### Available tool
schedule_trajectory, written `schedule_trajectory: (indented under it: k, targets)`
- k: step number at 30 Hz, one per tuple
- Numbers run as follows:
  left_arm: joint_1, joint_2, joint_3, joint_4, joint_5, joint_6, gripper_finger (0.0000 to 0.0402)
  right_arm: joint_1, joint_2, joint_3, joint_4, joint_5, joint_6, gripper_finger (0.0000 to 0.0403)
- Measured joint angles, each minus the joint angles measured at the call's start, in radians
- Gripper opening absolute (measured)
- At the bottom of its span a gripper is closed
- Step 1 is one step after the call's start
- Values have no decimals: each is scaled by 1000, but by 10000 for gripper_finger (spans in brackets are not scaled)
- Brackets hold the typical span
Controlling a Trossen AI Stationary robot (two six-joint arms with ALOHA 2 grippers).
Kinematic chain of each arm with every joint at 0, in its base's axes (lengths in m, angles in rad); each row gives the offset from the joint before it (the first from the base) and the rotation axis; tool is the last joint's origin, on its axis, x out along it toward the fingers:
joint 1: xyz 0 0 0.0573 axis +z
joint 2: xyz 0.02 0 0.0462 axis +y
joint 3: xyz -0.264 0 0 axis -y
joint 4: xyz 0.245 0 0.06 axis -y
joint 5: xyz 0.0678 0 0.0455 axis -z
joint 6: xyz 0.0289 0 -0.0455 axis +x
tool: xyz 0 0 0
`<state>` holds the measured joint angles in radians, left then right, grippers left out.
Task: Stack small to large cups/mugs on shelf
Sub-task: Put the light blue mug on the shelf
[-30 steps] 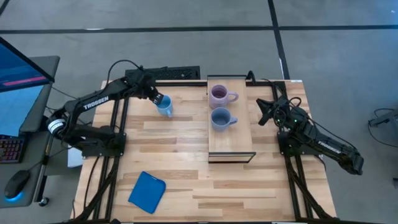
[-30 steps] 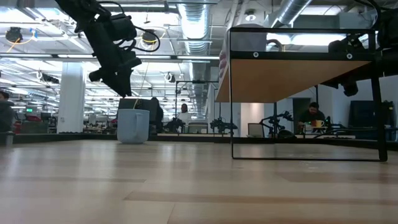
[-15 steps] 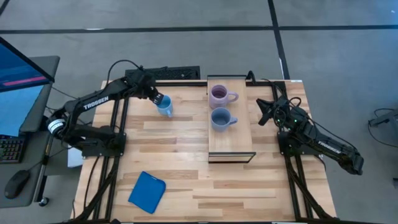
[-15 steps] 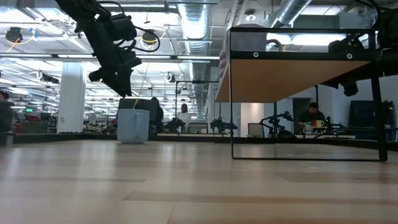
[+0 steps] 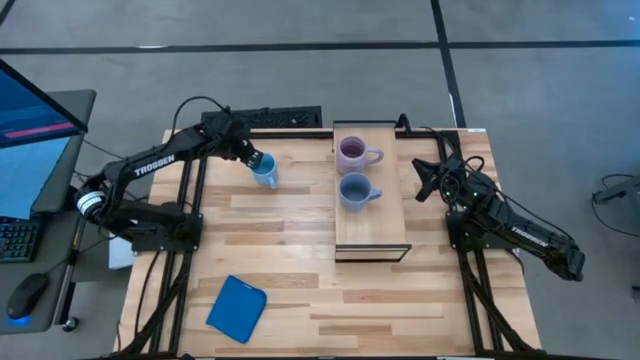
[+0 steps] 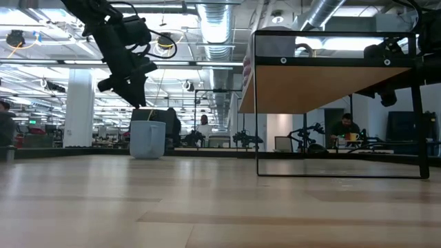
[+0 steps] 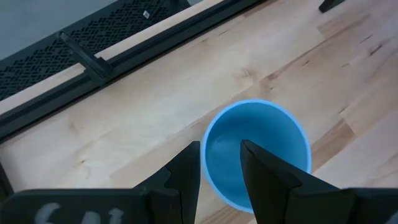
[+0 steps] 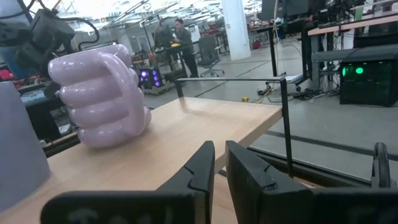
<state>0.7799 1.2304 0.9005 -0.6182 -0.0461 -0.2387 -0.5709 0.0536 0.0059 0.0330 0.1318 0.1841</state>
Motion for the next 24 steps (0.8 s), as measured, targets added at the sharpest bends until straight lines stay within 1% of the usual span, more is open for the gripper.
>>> schedule_trajectory:
  k: [11,16,21,24]
  targets:
    - [-1,0,0,1,13,-1,104,0,0,0,0,0,0,64]
    - [-1,0,0,-3,11,-39,104,0,0,0,0,0,0,64]
    - [-1,0,0,-65,8,-58,106,0,0,0,0,0,0,64]
    - [-1,0,0,-104,-13,-61,117,0,0,0,0,0,0,64]
